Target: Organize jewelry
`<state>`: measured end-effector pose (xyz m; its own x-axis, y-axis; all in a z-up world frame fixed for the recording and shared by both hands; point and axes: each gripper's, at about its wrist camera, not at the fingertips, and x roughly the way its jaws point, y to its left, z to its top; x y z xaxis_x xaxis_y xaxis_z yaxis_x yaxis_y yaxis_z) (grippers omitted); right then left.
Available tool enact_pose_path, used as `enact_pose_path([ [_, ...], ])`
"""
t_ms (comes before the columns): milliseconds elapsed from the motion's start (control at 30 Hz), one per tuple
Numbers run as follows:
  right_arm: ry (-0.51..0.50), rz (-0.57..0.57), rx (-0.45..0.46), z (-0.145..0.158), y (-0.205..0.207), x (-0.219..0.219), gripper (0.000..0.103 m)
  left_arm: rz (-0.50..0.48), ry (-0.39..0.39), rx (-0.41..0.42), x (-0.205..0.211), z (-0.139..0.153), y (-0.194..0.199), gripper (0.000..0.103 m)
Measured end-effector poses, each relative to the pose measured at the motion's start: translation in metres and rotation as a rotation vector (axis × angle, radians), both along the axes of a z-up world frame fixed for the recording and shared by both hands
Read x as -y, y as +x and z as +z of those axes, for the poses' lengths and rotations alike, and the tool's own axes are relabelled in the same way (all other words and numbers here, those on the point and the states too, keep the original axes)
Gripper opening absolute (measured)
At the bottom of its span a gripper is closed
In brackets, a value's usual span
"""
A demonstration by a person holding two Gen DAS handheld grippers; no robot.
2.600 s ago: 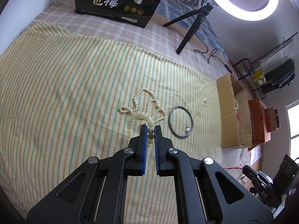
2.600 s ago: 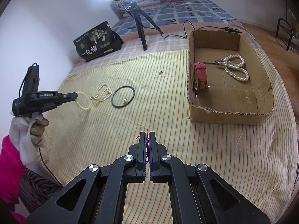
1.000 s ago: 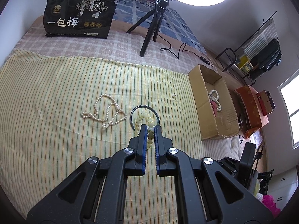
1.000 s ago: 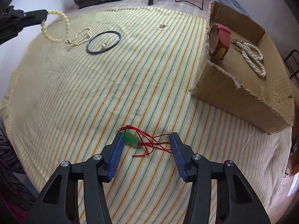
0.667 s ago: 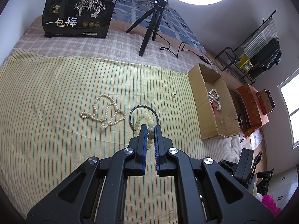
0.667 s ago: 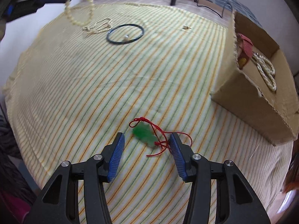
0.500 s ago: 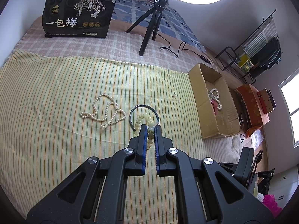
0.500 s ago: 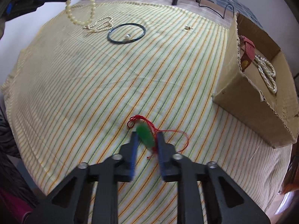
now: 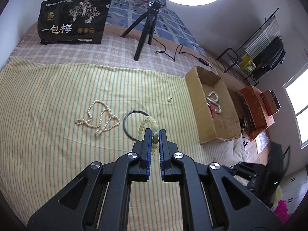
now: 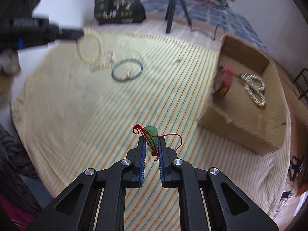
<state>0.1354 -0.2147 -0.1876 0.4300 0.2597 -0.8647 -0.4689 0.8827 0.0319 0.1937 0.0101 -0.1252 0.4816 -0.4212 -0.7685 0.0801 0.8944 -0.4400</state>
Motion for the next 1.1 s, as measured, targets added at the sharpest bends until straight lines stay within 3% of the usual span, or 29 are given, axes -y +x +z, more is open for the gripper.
enact_pose_path([
  [300,0.081,-0.105,0.094,0.039,0.017,0.030,0.010,-0.040,-0.021,0.020,0.027,0.008,0.003,0.005],
  [600,0.094,-0.215,0.145,0.059,0.036,0.081,0.010,-0.139,-0.022,0.051,0.085,0.015,0.008,0.005],
  [1100,0.087,-0.306,0.139,0.049,0.077,0.123,0.010,-0.276,-0.034,0.072,0.187,0.013,0.027,0.005],
])
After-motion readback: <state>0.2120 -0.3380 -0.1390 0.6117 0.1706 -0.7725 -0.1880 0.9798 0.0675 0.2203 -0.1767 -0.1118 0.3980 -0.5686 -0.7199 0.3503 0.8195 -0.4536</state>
